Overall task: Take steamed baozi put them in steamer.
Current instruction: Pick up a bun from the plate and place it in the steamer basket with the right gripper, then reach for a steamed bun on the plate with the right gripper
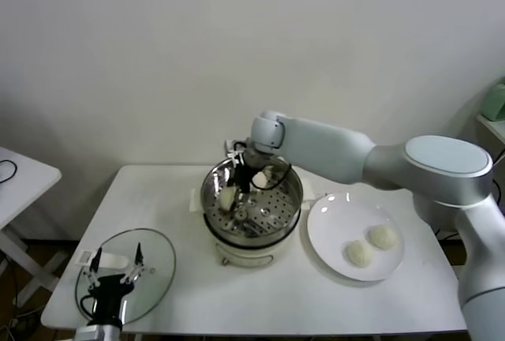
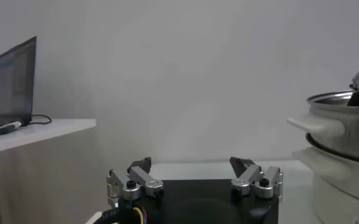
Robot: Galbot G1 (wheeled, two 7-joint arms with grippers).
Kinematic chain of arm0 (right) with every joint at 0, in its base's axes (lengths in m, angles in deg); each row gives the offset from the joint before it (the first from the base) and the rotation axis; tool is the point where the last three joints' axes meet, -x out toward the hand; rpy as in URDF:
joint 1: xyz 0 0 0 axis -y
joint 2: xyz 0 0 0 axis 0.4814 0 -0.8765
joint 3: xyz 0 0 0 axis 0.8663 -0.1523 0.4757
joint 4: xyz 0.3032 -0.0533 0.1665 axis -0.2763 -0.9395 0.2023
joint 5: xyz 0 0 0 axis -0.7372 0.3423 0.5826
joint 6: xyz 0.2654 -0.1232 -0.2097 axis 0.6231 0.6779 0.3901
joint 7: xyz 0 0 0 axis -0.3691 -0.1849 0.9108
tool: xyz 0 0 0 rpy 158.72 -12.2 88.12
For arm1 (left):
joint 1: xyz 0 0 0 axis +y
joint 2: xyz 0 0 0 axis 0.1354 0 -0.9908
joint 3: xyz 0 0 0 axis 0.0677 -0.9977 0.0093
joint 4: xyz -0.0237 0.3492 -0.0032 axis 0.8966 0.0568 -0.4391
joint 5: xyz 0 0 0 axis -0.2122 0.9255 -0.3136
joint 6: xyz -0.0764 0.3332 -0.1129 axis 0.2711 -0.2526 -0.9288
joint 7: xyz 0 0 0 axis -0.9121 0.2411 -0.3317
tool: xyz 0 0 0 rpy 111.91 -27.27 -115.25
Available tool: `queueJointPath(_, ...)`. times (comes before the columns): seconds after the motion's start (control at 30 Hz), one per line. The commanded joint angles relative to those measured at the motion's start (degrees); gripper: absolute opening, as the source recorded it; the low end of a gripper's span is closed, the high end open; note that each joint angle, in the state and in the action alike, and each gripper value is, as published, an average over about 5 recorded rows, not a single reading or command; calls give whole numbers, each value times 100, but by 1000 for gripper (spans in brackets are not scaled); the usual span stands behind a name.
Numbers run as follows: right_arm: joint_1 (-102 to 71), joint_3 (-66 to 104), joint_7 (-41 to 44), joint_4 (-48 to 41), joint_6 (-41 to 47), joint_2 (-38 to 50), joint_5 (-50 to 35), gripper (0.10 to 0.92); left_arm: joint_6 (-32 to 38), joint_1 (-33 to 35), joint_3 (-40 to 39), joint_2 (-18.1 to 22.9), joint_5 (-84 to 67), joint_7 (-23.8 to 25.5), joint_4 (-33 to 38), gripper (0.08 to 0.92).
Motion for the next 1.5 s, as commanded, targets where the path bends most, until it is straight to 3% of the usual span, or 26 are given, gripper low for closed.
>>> queueJointPath(0.03, -48, 23, -6, -65, -23, -48, 88, 704, 7, 2, -5, 10, 0, -1, -10, 823)
queueJointPath(0.13, -49, 51, -13, -82, -62, -33, 112, 712, 16, 2, -1, 9, -3, 0, -26, 823)
queueJointPath(0.37, 144, 75, 94, 100, -92, 121, 22, 815, 26, 7, -1, 17, -6, -1, -36, 823)
queueJointPath(0.53, 376, 11, 157, 545, -97, 439, -86, 822, 20, 10, -24, 33, 0, 0, -17, 823)
queueJointPath(0.93, 1826, -554, 688, 2394, -458, 2755, -242, 823, 7, 75, -42, 59, 0, -3, 42, 823)
queueJointPath(1.2, 1483, -421, 986, 3001, -709, 4341, 716, 823, -62, 1, -32, 53, 6, -1, 39, 823)
queueJointPath(1.5, -374, 823, 1100, 2805, -1040, 5333, 2291, 823, -44, 82, -40, 48, 11, 4, 43, 823)
